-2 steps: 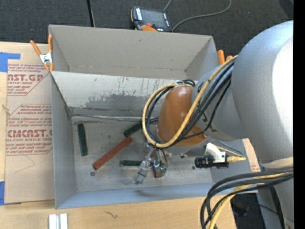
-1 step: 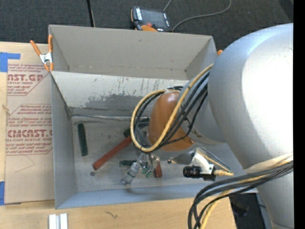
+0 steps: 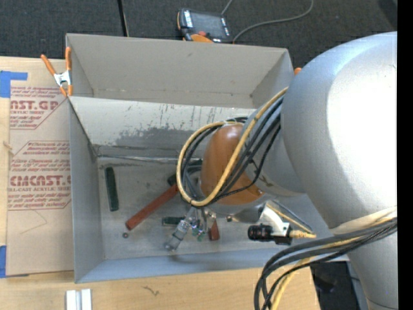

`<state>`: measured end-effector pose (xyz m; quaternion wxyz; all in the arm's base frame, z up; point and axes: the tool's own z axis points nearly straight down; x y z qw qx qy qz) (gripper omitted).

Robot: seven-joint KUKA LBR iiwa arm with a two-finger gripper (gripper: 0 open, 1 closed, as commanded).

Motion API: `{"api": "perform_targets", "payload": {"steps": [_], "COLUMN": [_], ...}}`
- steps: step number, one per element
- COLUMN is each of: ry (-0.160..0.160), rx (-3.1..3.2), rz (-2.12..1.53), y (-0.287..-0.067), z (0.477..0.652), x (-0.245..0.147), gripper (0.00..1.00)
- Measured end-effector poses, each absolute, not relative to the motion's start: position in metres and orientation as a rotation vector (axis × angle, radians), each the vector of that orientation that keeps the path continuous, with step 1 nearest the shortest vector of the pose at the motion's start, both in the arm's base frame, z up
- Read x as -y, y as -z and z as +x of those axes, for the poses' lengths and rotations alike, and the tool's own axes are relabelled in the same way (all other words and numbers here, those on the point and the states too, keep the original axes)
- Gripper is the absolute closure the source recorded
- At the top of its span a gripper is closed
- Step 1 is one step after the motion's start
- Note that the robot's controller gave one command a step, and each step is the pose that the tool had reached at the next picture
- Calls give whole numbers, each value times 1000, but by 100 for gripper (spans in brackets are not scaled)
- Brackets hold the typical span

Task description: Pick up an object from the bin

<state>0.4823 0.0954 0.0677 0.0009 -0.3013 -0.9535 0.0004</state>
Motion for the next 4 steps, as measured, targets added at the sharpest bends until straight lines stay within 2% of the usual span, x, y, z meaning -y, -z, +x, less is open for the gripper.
{"api": "perform_targets", "payload": {"steps": [1, 2, 3, 4], "ry": [1, 1, 5, 2], "rx": [2994, 2995, 3002, 2999], "rz": [-946, -945, -945, -942], "y": [-69, -89, -163, -185], "z": [482, 482, 484, 484], "x": [-96, -96, -97, -97], "gripper": [100, 100, 100, 100]}}
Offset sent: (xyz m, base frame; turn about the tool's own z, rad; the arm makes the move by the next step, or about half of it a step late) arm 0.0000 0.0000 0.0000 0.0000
